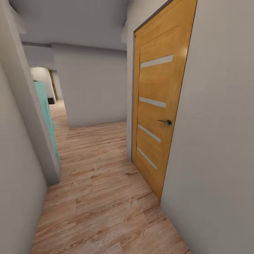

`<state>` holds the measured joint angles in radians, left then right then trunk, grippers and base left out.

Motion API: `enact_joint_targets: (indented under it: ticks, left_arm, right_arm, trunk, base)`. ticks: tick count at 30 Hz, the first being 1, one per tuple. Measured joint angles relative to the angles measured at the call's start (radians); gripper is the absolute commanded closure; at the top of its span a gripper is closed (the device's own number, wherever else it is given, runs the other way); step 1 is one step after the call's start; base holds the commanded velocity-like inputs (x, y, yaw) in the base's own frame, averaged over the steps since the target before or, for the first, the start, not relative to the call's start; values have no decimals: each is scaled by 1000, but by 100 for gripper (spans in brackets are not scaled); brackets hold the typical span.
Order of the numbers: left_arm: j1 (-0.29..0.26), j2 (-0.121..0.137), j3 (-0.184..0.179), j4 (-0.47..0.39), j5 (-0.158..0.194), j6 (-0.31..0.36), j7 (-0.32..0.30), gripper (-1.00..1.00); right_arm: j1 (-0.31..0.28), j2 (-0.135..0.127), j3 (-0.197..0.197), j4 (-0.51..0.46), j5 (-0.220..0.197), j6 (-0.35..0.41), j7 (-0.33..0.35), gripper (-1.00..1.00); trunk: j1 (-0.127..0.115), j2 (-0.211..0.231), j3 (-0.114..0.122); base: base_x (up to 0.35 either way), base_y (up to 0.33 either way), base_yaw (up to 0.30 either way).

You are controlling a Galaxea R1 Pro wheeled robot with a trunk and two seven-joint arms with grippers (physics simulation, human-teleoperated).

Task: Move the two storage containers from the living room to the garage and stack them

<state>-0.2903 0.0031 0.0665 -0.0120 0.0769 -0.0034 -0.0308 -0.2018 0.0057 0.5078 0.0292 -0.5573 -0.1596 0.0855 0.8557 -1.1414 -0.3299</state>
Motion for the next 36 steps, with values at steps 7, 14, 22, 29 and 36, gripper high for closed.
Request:
enact_joint_targets:
  ticks: [7, 14, 22, 29, 36]
  left_arm:
    - [0, 1, 1, 2, 2, 3, -1, -100]
    - [0, 0, 1, 3, 2, 11, -2, -100]
    - [0, 0, 1, 4, 4, 12, -2, -100]
    - [0, 3, 2, 2, 5, 3, -3, -100]
    - [0, 3, 3, 2, 5, 0, -3, -100]
  right_arm:
    - [16, 2, 3, 0, 6, 0, 1, -100]
    - [19, 0, 2, 0, 5, 8, 4, -100]
    - [19, 0, 1, 0, 5, 15, 4, -100]
    - [19, 11, 3, 0, -4, 20, -31, -100]
    - [19, 12, 2, 0, -3, 19, -49, -100]
  trunk:
    - [0, 0, 0]
    - [0, 0, 0]
    - [0, 0, 0]
    - [0, 0, 0]
    - [0, 0, 0]
  base:
    - [322, 0, 1]
    - [323, 0, 0]
    - [323, 0, 0]
    - [323, 0, 86]
    - [323, 0, 250]
